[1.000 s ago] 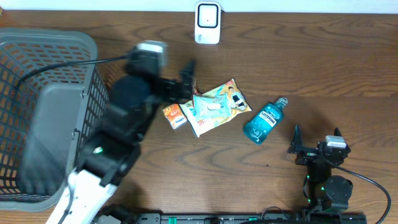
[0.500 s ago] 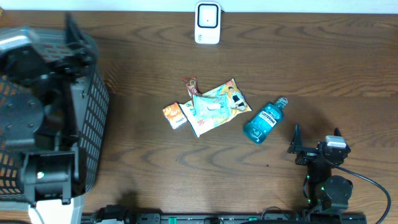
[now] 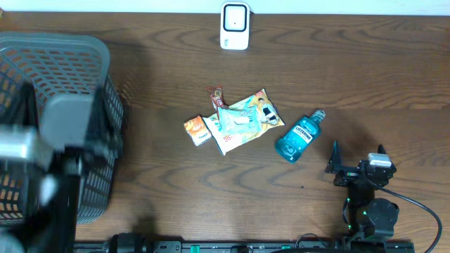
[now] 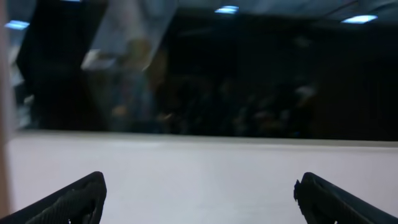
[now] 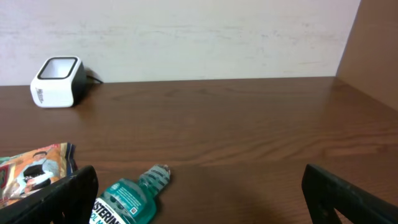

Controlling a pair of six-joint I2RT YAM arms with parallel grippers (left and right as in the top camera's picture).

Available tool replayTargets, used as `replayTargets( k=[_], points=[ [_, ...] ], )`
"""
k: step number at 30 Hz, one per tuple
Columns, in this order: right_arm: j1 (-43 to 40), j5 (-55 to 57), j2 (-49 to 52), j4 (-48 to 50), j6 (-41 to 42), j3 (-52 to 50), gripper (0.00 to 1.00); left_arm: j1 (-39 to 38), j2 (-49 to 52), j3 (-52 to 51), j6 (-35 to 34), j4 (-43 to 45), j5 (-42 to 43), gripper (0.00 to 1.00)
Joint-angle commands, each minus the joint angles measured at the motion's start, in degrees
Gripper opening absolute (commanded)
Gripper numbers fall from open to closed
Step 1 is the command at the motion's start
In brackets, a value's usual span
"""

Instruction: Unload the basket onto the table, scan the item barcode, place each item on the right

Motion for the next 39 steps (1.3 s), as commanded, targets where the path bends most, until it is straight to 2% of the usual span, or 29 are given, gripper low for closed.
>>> replayTargets(
  k=[1,13,20,29,30,37,39],
  points=[
    [-0.4,0.1,-0.2,-0.2,-0.6,-0.1,0.99,-0.3,-5.5,0.2,-3.3,-1.5,8.1,0.98],
    [-0.4,0.1,-0.2,-0.2,-0.6,-0.1,0.99,-2.0,-21.2,-3.4,-15.1,-3.2,8.5,0.98],
    [-0.4,0.1,-0.2,-0.2,-0.6,-0.1,0.99,-2.1,-31.9,-5.7,-15.0,-3.2,8.4,0.98],
    [-0.4,0.1,-0.2,-0.2,-0.6,-0.1,0.99,-2.1,-31.8,-5.3,-14.8,-5.0,8.5,0.98],
    [-0.4,0.1,-0.2,-0.2,-0.6,-0.1,0.99,-2.1,-31.8,-5.3,-14.8,-5.1,7.7,0.98],
    [-0.4,-0.2,-0.2,0.2,-0.4,-0.1,0.99,-1.8,-30.6,-5.3,-14.8,-2.1,-13.5,0.98],
    [-0.4,-3.6,-0.2,-0.5,-0.3,-0.1,0.99,-1.8,-29.8,-5.3,-14.8,-2.6,-17.6,0.98]
  ],
)
